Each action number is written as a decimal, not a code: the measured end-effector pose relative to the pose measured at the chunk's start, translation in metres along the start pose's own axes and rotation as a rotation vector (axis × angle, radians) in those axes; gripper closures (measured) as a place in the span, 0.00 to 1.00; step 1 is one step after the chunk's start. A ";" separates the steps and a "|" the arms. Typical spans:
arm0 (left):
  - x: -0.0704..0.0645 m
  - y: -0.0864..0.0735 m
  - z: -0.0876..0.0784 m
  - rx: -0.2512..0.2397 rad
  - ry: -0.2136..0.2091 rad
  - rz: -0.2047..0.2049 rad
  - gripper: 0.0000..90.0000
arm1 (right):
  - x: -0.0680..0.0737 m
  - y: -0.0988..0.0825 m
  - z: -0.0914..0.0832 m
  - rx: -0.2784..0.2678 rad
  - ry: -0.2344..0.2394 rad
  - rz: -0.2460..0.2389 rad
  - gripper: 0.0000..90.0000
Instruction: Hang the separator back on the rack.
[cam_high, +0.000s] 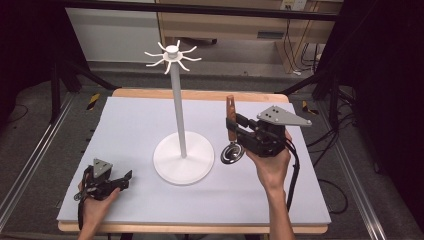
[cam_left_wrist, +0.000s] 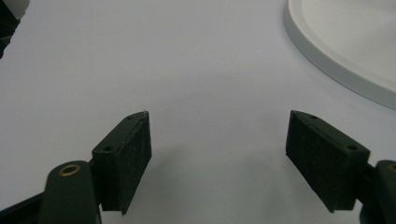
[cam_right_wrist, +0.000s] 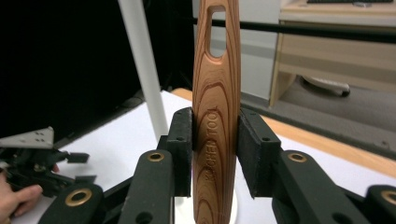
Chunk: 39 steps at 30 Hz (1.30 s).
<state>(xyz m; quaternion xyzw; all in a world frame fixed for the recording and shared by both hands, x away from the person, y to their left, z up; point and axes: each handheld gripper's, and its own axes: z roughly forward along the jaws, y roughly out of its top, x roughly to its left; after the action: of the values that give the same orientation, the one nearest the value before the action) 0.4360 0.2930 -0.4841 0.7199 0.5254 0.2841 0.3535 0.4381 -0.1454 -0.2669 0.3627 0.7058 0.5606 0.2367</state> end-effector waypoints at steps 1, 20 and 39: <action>0.000 0.000 0.000 0.001 0.000 0.000 0.24 | 0.003 0.003 0.001 -0.006 0.005 -0.002 0.76; -0.001 0.000 0.000 -0.002 -0.001 0.002 0.24 | 0.030 0.028 0.003 -0.082 0.016 -0.025 0.76; -0.001 0.000 0.000 0.003 0.001 0.008 0.24 | 0.057 0.060 0.009 -0.123 0.042 -0.078 0.76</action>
<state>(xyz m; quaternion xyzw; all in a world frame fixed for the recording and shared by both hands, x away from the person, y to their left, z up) 0.4360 0.2922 -0.4841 0.7226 0.5229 0.2849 0.3509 0.4236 -0.0890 -0.2072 0.3080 0.6883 0.6008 0.2653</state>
